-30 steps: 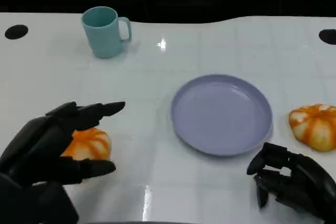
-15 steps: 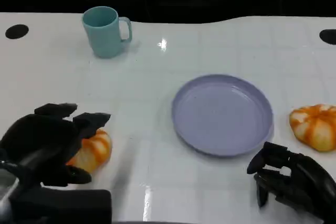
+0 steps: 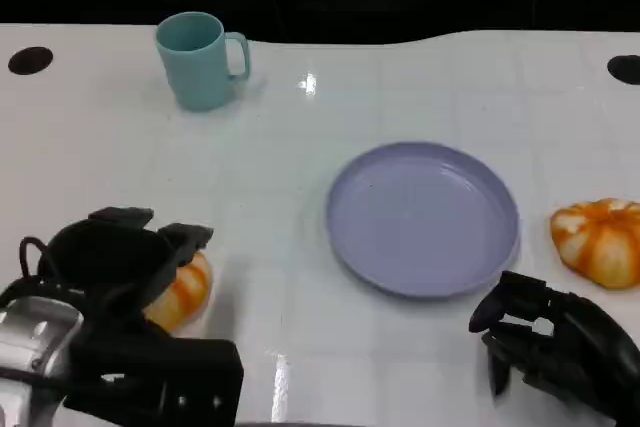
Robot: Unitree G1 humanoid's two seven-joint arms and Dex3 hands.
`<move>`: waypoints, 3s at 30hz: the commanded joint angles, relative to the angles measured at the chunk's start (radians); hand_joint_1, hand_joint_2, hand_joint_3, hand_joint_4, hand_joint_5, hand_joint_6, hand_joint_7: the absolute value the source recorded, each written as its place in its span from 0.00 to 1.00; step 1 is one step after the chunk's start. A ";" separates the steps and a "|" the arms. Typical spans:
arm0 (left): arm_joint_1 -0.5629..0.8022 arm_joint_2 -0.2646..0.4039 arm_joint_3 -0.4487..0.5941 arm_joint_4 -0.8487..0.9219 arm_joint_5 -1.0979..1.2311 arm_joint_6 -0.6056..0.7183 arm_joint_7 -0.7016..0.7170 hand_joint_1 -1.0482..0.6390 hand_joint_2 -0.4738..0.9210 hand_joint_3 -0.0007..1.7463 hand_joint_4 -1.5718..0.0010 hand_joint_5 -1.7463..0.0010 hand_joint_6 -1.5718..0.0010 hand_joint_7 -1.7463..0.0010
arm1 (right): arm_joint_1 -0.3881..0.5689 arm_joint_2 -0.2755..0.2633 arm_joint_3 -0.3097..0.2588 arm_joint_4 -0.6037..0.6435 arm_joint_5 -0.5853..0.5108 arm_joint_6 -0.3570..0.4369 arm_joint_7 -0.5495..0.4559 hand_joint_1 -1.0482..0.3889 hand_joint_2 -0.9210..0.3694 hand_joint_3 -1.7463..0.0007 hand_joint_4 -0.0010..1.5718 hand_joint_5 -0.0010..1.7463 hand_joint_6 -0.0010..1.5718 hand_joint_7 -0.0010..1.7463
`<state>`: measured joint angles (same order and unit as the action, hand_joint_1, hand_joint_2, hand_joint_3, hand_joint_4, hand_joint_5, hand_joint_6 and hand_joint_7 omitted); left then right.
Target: Grasp the bread from the table and place it into the plate.
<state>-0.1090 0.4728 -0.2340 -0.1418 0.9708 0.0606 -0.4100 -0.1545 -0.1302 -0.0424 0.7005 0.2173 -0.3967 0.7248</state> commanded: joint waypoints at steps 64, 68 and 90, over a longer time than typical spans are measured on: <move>-0.326 -0.091 -0.100 0.608 -0.308 -0.344 0.593 0.49 0.72 0.69 0.55 0.00 0.66 0.00 | -0.004 -0.018 -0.014 0.069 0.010 -0.014 0.024 0.34 0.00 0.85 0.43 1.00 0.43 0.80; -0.370 -0.128 -0.111 0.637 -0.306 -0.345 0.589 0.48 0.76 0.62 0.53 0.00 0.65 0.01 | -0.007 -0.018 -0.023 0.073 0.025 0.001 0.047 0.35 0.00 0.86 0.42 1.00 0.42 0.80; -0.589 -0.331 -0.208 0.940 -0.271 -0.475 0.742 0.49 0.78 0.54 0.50 0.00 0.63 0.00 | 0.001 -0.025 -0.020 0.079 -0.008 -0.052 0.034 0.36 0.00 0.84 0.42 1.00 0.42 0.80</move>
<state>-0.6587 0.1595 -0.4283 0.7677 0.6917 -0.4080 0.3084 -0.1785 -0.1339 -0.0644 0.7765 0.2314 -0.4658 0.7782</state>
